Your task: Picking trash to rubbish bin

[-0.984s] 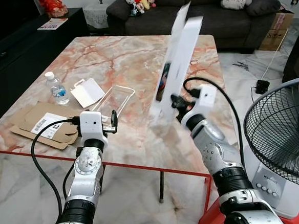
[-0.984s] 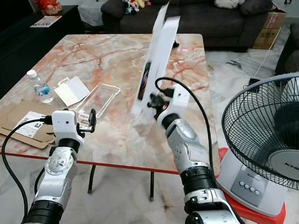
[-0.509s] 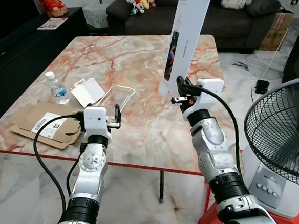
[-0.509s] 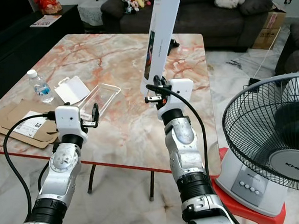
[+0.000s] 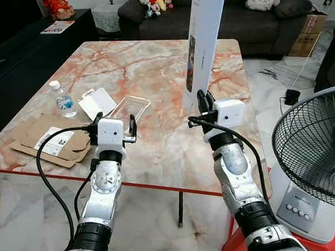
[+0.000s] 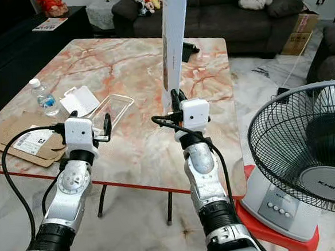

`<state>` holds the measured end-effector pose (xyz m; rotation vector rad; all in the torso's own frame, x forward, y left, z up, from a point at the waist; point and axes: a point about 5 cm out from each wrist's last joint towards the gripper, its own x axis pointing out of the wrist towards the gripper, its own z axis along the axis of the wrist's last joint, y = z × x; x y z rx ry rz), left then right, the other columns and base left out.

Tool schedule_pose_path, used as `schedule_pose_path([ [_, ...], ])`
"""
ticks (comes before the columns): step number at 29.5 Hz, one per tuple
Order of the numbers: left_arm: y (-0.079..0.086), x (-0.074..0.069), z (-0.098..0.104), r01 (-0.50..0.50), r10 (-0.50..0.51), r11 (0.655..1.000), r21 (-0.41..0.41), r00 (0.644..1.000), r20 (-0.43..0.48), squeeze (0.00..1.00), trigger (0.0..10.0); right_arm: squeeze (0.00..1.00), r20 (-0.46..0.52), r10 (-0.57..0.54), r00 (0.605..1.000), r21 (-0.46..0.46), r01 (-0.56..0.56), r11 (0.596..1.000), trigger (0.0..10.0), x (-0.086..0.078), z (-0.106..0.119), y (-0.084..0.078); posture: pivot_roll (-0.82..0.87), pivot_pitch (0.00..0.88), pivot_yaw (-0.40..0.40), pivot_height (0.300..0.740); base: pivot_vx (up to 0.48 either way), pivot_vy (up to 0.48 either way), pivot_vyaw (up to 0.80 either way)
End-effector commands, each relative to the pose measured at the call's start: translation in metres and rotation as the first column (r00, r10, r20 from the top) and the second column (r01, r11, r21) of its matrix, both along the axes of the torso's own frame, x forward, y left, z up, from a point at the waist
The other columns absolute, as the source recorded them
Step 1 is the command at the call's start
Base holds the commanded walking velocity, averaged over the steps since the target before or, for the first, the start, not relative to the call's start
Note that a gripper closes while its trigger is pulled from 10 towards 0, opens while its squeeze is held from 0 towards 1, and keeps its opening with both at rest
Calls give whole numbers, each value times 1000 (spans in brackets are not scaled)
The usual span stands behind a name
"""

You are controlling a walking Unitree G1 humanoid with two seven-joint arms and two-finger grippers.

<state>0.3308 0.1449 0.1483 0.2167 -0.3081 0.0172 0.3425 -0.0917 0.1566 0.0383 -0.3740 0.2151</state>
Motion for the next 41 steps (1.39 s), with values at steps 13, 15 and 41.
schedule_pose_path([
  [13,2,-1,0,-21,21,1000,8,1000,16,0,10000,0,8,16,1000,-4,-16,1000,10000,0,-2,4,18,35,21,740,0,0,0],
  [15,1,-2,-1,-17,17,1000,10,1000,19,0,10000,0,9,15,1000,-5,-15,1000,10000,0,-2,4,16,35,22,740,0,0,0],
  [41,-1,-2,-1,-1,1,1000,5,1000,23,0,10000,0,-13,6,1000,7,-6,1000,10000,3,-5,1,18,36,19,740,-57,0,0],
])
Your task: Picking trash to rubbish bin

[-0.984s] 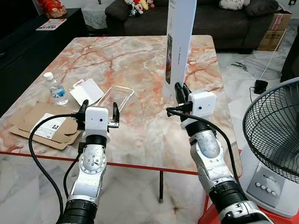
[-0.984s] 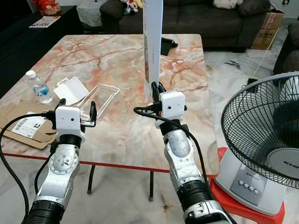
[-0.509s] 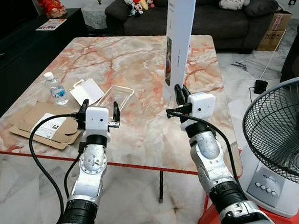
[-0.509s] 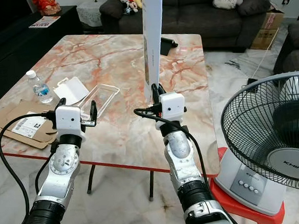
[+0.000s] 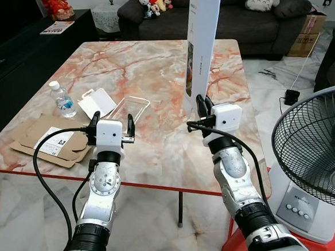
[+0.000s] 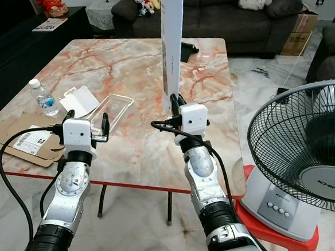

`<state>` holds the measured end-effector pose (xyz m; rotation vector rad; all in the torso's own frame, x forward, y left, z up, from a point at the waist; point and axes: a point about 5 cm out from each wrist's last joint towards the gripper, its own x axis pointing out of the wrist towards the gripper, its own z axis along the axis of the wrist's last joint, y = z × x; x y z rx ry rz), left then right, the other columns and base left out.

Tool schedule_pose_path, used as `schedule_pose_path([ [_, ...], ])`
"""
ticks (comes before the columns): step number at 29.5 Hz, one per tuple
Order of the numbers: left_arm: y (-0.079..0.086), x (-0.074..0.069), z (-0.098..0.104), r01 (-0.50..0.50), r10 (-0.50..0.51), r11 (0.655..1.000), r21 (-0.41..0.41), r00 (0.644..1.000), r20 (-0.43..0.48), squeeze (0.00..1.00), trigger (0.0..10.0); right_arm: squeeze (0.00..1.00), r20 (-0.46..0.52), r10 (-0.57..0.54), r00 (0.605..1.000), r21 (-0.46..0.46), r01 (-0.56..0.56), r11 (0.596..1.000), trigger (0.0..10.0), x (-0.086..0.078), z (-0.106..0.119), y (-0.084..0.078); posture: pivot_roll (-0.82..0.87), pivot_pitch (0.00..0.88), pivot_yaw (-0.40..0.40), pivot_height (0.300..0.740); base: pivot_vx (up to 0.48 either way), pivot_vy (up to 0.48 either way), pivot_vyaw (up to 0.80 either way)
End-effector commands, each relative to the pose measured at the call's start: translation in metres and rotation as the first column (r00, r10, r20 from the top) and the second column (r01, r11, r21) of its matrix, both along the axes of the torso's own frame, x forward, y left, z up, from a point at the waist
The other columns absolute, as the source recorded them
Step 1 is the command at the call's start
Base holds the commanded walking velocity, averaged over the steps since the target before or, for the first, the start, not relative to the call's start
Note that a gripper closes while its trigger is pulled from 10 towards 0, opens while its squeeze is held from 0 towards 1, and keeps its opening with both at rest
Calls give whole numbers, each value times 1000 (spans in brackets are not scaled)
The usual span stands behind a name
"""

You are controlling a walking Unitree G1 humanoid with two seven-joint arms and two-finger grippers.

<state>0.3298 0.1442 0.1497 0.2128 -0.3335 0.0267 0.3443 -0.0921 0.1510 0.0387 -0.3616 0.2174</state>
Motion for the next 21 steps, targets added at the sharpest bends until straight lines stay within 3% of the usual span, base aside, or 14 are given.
schedule_pose_path([
  [1,-1,-1,-2,5,-5,1000,10,1000,-4,0,10000,0,-1,5,1000,8,-5,1000,10000,1,0,2,18,36,19,740,-251,0,0],
  [21,-1,-1,-3,5,-5,1000,10,1000,-7,0,10000,0,-11,7,1000,6,-7,1000,10000,2,-1,2,14,35,17,740,-265,0,0],
])
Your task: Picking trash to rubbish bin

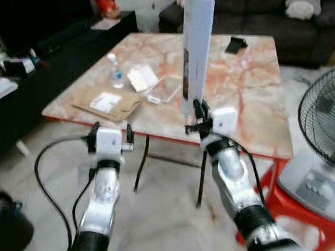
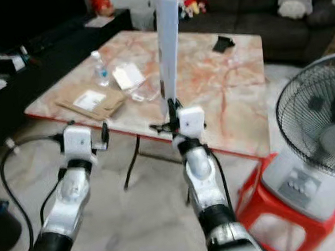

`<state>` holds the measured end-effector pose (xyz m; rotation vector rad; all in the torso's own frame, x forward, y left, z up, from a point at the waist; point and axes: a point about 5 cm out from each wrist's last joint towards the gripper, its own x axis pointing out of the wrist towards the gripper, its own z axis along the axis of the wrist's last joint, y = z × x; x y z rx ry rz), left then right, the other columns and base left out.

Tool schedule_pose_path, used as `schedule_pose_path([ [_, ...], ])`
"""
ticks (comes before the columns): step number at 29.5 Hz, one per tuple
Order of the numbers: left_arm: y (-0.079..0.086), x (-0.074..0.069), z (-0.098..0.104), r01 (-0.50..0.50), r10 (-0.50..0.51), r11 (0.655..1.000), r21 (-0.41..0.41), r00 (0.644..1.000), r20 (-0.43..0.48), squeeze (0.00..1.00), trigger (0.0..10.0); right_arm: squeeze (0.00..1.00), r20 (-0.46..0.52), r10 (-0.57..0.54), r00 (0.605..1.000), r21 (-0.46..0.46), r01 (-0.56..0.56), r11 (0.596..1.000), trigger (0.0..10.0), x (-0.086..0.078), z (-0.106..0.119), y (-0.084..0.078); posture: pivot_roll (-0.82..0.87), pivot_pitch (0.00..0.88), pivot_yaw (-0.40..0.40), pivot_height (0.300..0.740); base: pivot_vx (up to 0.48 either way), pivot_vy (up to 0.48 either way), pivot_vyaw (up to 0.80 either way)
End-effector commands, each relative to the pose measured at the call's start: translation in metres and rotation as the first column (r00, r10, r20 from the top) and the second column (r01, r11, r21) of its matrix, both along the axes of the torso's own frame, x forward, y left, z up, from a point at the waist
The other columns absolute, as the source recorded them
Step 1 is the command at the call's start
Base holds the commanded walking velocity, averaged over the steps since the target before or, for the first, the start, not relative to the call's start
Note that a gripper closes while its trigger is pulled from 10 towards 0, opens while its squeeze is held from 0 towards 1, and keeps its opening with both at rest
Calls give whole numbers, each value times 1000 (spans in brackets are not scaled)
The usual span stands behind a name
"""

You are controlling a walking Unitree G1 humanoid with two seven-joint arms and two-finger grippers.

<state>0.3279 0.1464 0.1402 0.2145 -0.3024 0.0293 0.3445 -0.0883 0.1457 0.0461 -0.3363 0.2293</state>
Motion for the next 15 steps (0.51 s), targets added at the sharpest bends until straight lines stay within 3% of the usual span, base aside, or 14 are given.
schedule_pose_path([
  [1,-4,1,6,11,-11,1000,10,1000,23,0,10000,0,14,-6,1000,4,6,1000,10000,1,4,-2,14,35,17,740,-266,0,0],
  [15,-3,2,5,11,-11,1000,9,1000,18,0,10000,0,-19,-2,1000,25,2,1000,10000,2,-1,-2,13,37,15,740,-262,0,0],
])
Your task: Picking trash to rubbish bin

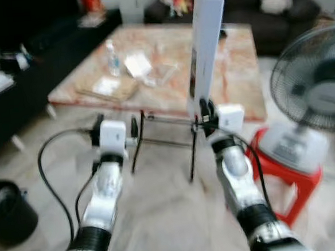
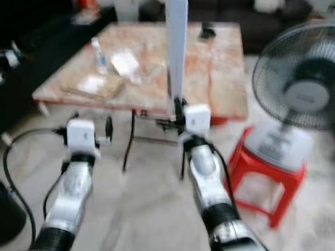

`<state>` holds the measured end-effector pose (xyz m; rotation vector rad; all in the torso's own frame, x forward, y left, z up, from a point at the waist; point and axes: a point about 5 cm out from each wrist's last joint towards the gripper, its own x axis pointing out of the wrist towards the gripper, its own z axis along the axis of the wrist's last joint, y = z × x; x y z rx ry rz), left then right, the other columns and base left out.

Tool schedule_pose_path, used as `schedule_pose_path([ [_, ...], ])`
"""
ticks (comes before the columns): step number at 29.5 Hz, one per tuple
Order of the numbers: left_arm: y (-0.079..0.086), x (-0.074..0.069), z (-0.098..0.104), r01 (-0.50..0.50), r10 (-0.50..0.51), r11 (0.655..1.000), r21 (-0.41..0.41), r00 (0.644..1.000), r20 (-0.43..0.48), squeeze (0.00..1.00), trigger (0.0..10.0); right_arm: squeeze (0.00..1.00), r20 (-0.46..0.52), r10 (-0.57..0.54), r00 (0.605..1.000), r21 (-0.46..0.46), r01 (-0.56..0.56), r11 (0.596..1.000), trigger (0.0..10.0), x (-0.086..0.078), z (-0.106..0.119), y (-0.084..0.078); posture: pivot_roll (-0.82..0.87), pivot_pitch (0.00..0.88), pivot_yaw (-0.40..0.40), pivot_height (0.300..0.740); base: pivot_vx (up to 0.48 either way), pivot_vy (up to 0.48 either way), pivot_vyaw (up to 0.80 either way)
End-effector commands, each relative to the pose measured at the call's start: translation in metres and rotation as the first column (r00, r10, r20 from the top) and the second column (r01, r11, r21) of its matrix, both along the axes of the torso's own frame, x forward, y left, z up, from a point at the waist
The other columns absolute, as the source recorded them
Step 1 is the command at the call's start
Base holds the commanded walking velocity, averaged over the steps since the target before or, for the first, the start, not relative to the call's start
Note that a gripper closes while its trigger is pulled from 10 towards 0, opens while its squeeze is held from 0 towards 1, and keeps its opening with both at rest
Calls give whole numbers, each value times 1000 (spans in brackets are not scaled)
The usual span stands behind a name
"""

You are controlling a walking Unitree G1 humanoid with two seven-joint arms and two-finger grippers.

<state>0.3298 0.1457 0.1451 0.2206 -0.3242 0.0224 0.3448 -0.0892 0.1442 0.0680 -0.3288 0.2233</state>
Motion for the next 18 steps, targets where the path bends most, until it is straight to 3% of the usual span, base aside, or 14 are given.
schedule_pose_path([
  [1,-2,0,0,3,-3,1000,1,1000,-3,0,10000,0,-13,0,1000,7,0,1000,10000,2,1,-2,13,37,15,740,-240,0,0],
  [5,2,2,-7,-7,5,1000,-24,999,-51,0,10000,0,-57,-1,998,11,2,1000,10000,3,-7,-5,13,37,15,740,-120,0,0],
  [11,17,5,-41,-27,9,997,-78,975,-223,0,10000,0,-259,-24,966,51,38,998,10000,3,-42,-24,15,46,11,740,0,0,0],
  [14,24,3,-63,-38,4,995,-97,942,-334,0,10000,0,-417,3,909,38,14,999,10000,-5,-73,-32,15,46,11,740,0,0,0],
  [18,28,-6,-94,-37,4,997,-60,878,-479,0,10000,0,-631,-38,775,-15,36,999,10000,-32,-123,-54,13,51,5,740,0,0,0],
])
